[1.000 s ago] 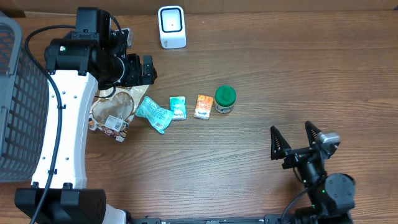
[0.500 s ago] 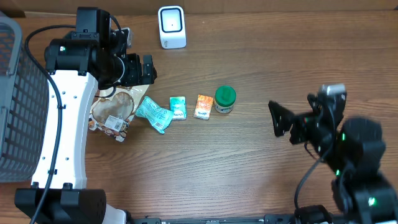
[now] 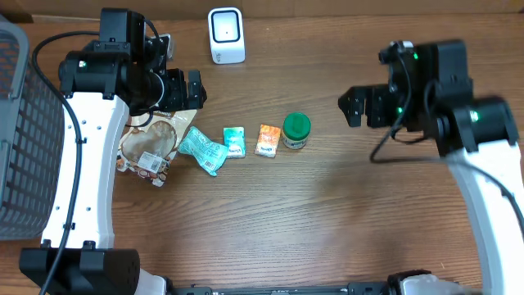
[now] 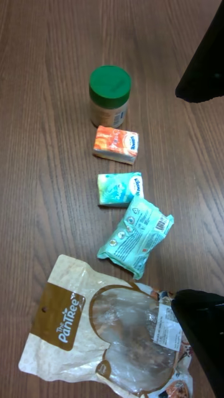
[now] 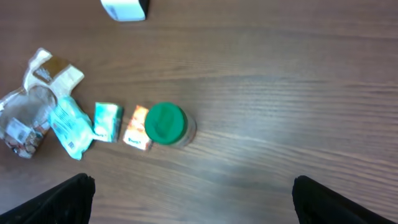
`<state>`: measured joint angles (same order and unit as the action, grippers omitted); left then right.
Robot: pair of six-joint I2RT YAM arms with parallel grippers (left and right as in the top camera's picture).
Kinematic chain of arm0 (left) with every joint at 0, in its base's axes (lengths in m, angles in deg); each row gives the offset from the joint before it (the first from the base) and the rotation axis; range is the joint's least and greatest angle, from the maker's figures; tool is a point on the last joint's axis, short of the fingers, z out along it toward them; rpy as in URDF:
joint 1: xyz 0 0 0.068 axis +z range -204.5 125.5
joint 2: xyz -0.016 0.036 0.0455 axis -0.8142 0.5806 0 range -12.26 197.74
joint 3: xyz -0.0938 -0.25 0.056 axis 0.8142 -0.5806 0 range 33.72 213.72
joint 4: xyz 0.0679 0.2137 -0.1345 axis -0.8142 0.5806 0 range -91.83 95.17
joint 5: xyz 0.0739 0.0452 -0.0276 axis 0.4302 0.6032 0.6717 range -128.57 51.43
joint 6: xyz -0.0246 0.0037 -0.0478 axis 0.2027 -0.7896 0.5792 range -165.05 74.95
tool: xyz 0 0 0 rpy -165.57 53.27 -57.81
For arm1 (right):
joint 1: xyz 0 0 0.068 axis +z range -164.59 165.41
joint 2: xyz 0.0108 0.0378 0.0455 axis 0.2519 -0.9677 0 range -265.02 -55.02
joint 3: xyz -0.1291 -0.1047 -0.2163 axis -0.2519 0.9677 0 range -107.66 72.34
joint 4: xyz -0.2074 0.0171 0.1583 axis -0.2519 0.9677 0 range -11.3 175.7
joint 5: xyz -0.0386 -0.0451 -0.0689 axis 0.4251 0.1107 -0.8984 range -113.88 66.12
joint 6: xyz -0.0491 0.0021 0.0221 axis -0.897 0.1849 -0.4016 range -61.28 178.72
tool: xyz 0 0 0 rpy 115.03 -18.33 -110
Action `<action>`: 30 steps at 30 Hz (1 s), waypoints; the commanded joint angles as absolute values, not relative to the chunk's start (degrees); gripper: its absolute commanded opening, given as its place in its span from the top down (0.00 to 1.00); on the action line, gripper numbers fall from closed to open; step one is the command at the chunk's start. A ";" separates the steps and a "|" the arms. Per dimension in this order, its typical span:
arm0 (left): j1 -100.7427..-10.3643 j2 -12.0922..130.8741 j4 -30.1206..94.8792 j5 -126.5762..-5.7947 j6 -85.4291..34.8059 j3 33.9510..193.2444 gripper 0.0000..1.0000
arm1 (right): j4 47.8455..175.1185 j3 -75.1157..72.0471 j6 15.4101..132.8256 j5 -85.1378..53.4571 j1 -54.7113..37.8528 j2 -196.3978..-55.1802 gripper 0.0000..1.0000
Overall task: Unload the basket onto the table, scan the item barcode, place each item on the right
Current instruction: 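Reach the right gripper forward over the green-lidded jar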
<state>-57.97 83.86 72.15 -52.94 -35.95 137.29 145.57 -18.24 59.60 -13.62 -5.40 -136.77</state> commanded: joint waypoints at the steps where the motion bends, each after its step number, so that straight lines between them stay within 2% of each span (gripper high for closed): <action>1: -58.30 83.09 71.62 -53.01 -35.18 137.97 0.00 | 147.73 -23.16 55.06 -13.25 -3.96 -140.88 0.00; 5: -58.27 83.09 70.03 -52.98 -35.20 137.97 0.01 | 147.51 -23.93 52.55 -13.27 -1.18 -144.03 0.00; 10: -58.27 83.09 68.56 -52.85 -36.38 137.97 0.01 | 139.56 -23.73 53.90 -11.11 0.41 -144.86 0.00; 14: -58.27 83.09 67.58 -45.97 -36.95 137.97 0.00 | 135.47 -23.71 53.81 -8.68 0.48 -145.14 0.00; 23: -58.17 83.09 68.41 -32.13 -41.43 137.97 0.00 | 136.26 -23.64 51.45 -11.11 2.05 -150.48 0.01; 30: -55.06 83.09 68.43 -32.46 -40.40 137.97 0.01 | 135.86 -23.64 46.32 -13.88 8.00 -155.59 0.04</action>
